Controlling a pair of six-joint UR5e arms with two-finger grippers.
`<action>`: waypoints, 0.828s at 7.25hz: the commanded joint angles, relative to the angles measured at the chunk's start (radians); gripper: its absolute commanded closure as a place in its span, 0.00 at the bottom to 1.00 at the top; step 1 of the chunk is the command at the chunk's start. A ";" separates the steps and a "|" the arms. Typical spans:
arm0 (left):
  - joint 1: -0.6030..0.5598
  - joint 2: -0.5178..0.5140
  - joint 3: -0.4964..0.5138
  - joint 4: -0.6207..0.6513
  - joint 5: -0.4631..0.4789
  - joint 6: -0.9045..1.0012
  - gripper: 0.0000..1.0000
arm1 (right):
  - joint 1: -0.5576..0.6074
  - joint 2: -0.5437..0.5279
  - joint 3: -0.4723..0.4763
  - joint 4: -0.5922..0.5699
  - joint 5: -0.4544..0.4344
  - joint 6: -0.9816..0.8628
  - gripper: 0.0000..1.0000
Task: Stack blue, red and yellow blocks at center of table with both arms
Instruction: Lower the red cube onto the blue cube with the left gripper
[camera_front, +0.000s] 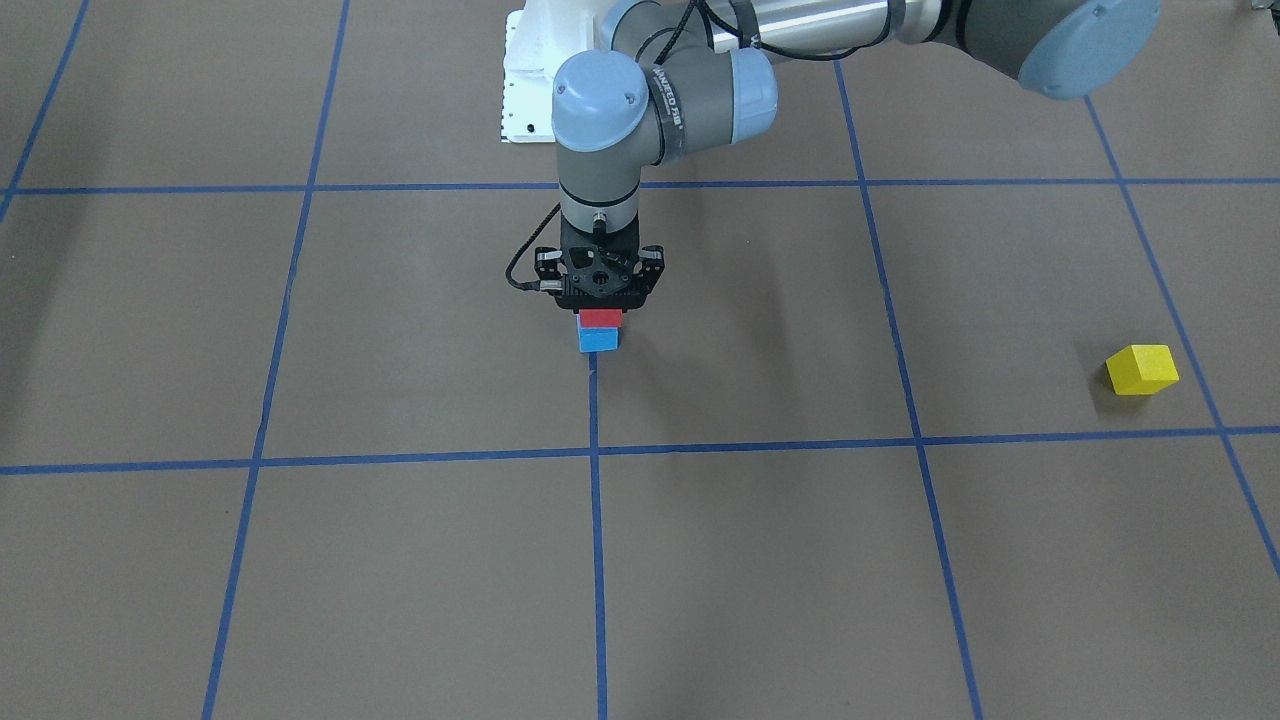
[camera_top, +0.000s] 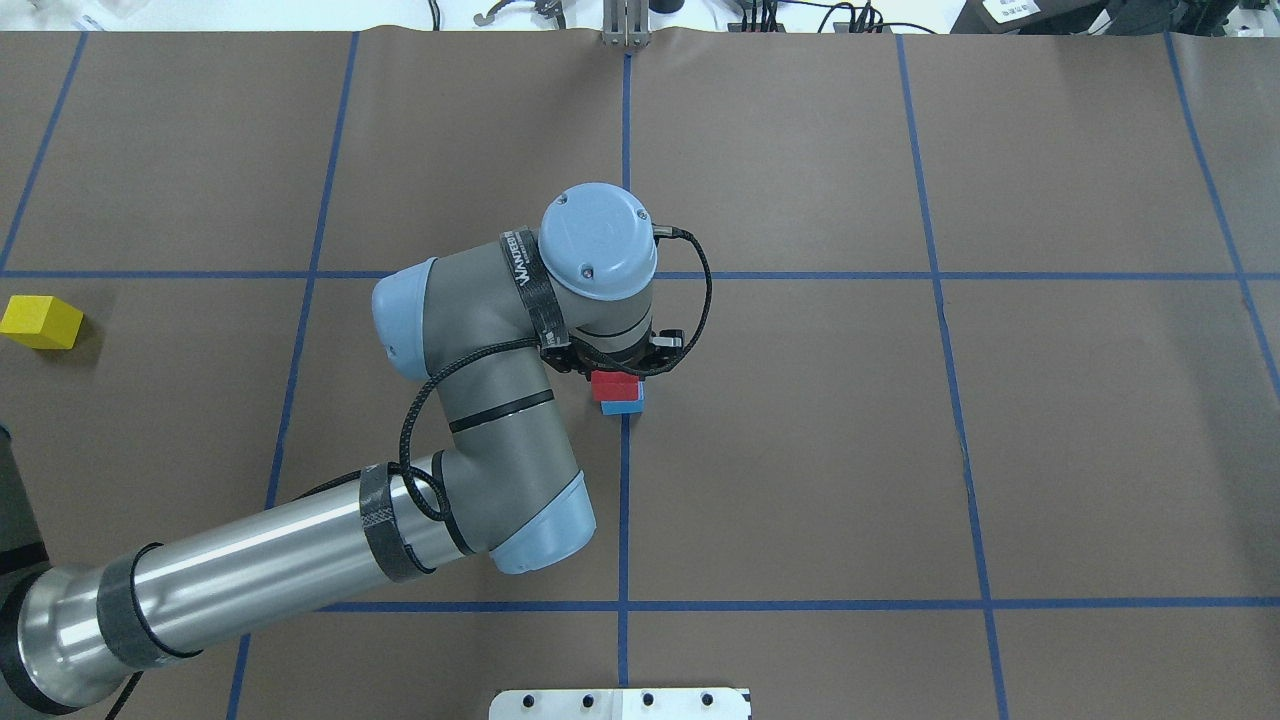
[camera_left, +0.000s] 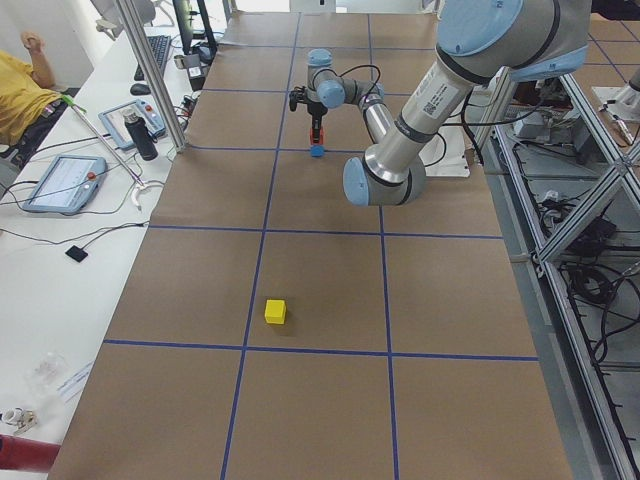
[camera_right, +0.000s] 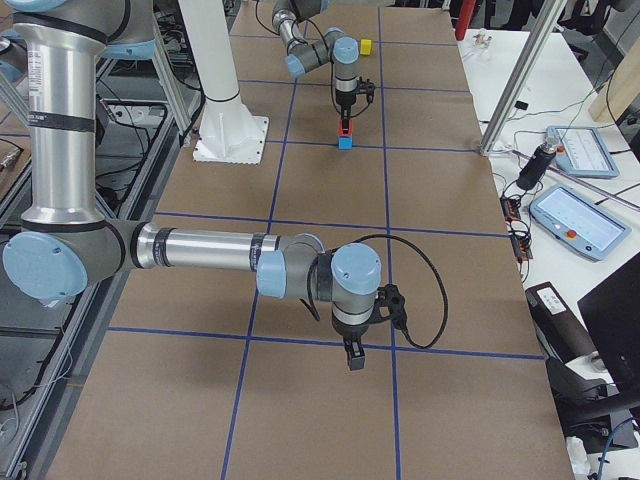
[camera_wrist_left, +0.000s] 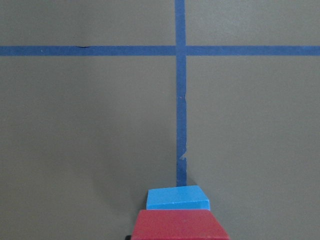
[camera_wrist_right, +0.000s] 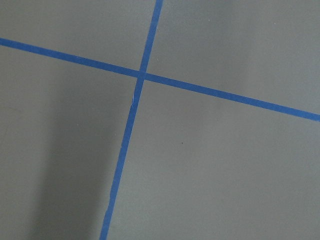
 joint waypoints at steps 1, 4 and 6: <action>0.001 -0.007 0.010 0.001 0.000 -0.005 0.60 | -0.001 0.000 0.000 0.000 0.000 0.000 0.01; 0.001 -0.012 0.016 0.001 0.003 -0.028 0.57 | 0.001 0.000 0.000 0.000 0.000 0.000 0.01; 0.001 -0.014 0.022 -0.001 0.005 -0.027 0.46 | -0.001 0.002 0.000 0.000 0.000 0.000 0.01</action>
